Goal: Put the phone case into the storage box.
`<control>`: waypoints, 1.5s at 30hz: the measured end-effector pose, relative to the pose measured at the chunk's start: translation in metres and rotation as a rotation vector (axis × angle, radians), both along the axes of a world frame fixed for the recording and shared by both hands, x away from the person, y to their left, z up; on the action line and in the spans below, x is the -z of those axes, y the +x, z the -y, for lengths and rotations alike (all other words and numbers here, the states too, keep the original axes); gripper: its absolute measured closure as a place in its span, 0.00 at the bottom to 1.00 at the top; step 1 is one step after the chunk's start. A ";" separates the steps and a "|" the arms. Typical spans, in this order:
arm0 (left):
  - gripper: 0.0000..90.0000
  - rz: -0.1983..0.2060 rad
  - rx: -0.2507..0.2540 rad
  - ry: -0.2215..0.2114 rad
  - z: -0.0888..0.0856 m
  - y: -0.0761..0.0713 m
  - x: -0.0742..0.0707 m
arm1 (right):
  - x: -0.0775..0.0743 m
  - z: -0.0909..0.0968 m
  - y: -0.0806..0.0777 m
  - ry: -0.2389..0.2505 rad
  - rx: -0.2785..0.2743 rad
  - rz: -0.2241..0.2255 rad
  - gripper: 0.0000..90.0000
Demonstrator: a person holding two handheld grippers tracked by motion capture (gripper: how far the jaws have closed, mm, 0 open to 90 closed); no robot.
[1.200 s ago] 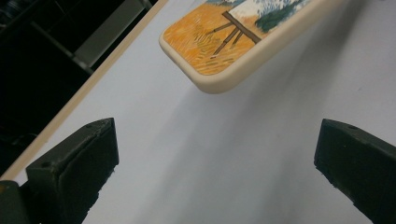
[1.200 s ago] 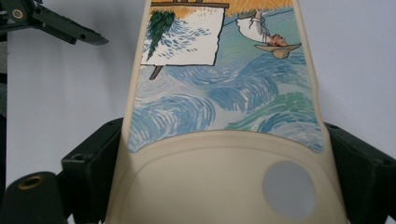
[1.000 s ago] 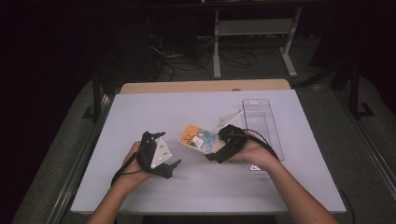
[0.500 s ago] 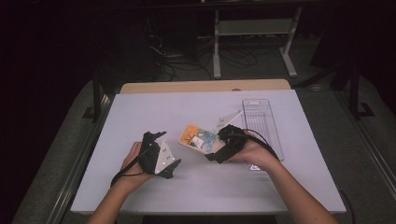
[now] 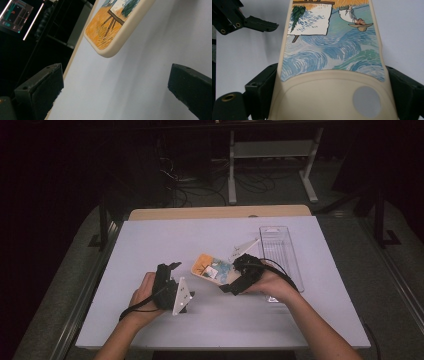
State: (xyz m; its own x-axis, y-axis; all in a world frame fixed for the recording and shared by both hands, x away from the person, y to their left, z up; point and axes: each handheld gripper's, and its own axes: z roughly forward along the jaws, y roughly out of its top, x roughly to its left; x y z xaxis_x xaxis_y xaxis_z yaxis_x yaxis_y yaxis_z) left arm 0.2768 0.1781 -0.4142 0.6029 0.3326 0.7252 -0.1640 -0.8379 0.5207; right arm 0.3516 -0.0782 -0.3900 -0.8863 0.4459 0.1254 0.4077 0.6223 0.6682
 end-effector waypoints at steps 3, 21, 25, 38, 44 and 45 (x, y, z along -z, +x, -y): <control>0.00 0.029 0.001 0.021 0.001 -0.002 0.002 | 0.000 0.000 0.000 0.001 0.000 -0.001 0.11; 0.00 0.223 0.025 0.157 0.012 -0.010 0.009 | 0.001 -0.001 0.000 -0.001 -0.004 0.002 0.11; 0.00 0.254 0.037 0.185 0.016 -0.011 0.012 | 0.001 -0.002 0.000 0.002 -0.003 0.000 0.11; 0.00 0.333 0.053 0.217 0.027 -0.015 0.016 | 0.001 -0.007 -0.002 0.006 -0.021 -0.006 0.11; 0.00 0.360 0.064 0.240 0.031 -0.017 0.018 | 0.001 -0.011 -0.005 0.010 -0.030 -0.010 0.11; 0.00 0.365 0.066 0.242 0.032 -0.017 0.019 | 0.001 -0.012 -0.005 0.010 -0.036 -0.008 0.11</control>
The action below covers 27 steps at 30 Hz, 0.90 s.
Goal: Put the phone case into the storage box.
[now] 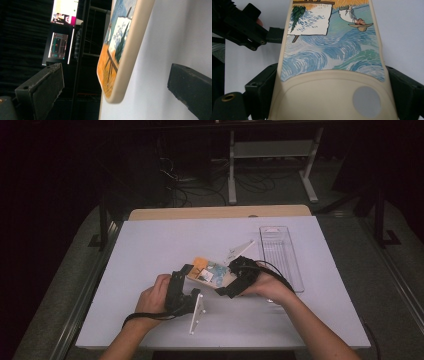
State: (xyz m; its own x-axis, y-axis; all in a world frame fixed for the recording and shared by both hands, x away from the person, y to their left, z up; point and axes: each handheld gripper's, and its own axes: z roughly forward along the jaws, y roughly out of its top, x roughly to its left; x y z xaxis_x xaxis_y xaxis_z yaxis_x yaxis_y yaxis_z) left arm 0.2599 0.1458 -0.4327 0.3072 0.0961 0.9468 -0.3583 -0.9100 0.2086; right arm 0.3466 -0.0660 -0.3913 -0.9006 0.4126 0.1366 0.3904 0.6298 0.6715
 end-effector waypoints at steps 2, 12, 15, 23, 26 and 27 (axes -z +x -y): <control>0.01 0.013 0.004 0.008 0.001 -0.001 0.001 | 0.000 -0.001 -0.001 0.000 -0.001 -0.002 0.11; 0.19 0.074 0.017 0.072 0.004 -0.003 0.003 | 0.000 -0.005 -0.003 0.000 -0.009 -0.002 0.11; 0.23 0.091 0.023 0.089 0.005 -0.003 0.005 | 0.000 -0.005 -0.003 0.004 -0.008 -0.002 0.11; 0.39 0.133 0.042 0.128 0.007 -0.004 0.008 | 0.000 -0.007 -0.003 0.005 -0.012 -0.003 0.11; 0.43 0.136 0.043 0.149 0.008 -0.004 0.008 | 0.000 -0.008 -0.004 0.004 -0.018 0.001 0.11; 0.45 0.132 0.042 0.159 0.008 -0.004 0.008 | 0.000 -0.009 -0.004 0.004 -0.017 -0.001 0.11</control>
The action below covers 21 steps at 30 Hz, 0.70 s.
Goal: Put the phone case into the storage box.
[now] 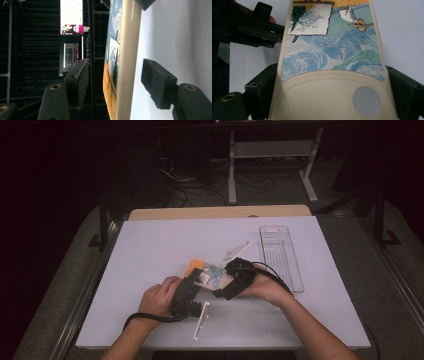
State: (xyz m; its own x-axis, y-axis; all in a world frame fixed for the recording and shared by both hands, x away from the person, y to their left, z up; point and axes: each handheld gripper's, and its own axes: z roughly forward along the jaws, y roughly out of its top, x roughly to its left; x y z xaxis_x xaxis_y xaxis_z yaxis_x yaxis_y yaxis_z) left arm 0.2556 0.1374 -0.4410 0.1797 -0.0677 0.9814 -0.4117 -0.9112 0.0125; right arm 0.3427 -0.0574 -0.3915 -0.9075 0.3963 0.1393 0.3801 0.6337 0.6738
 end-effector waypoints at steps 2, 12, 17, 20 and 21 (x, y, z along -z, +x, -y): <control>0.48 -0.002 0.002 0.012 0.001 0.000 0.000 | 0.000 -0.001 -0.001 0.002 0.000 -0.007 0.11; 0.62 0.003 0.017 0.024 0.002 -0.003 -0.002 | 0.001 -0.002 -0.001 0.000 0.000 -0.008 0.11; 0.67 0.002 0.019 0.037 0.003 -0.003 -0.003 | 0.001 -0.003 -0.001 0.001 0.000 -0.010 0.11; 0.70 -0.003 0.020 0.042 0.003 -0.003 -0.003 | 0.001 -0.003 -0.001 0.003 -0.002 -0.007 0.11; 0.71 -0.008 0.018 0.044 0.003 -0.003 -0.003 | 0.001 -0.003 -0.001 0.003 -0.003 -0.007 0.11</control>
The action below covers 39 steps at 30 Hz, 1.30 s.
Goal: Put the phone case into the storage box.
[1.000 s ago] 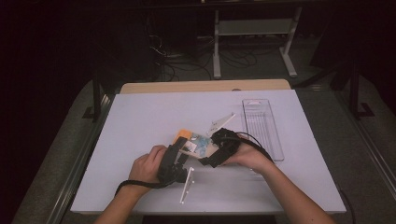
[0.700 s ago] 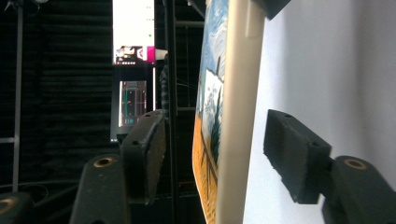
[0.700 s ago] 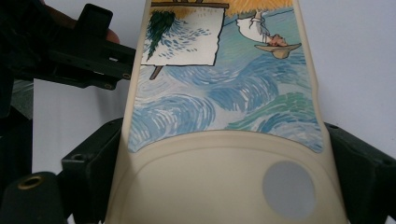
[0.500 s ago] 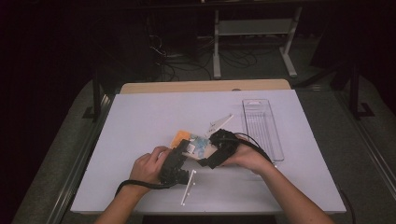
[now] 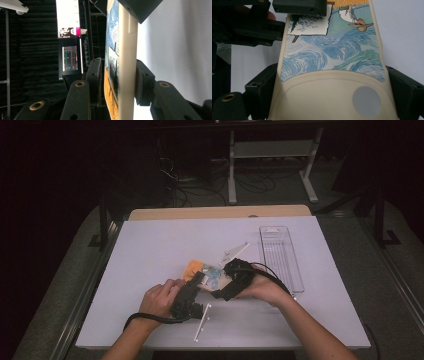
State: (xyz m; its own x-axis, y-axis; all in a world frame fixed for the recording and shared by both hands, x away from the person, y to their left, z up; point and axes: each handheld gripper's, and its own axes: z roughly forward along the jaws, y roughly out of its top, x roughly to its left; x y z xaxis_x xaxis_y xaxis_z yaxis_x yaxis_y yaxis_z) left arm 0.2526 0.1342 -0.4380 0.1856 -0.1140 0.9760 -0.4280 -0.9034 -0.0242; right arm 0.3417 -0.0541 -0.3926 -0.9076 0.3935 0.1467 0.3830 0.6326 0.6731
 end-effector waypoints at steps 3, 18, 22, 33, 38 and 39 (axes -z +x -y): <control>0.75 -0.006 -0.003 0.004 0.000 0.000 -0.001 | 0.000 0.000 0.000 -0.002 0.000 0.002 0.11; 0.87 -0.002 -0.001 0.032 0.001 -0.002 -0.002 | 0.000 0.000 0.000 0.002 0.001 -0.012 0.10; 0.88 0.000 -0.003 0.038 0.001 -0.003 -0.003 | 0.000 0.001 0.001 0.007 -0.003 -0.018 0.10; 0.88 -0.002 -0.028 0.038 -0.003 -0.001 -0.006 | -0.003 0.003 0.001 0.054 -0.005 -0.017 0.05; 0.88 0.000 -0.044 0.023 -0.007 0.001 -0.008 | -0.008 0.009 0.001 0.099 0.006 -0.021 0.03; 0.88 -0.002 -0.051 0.025 -0.008 0.001 -0.008 | -0.010 0.009 0.000 0.115 0.015 -0.032 0.03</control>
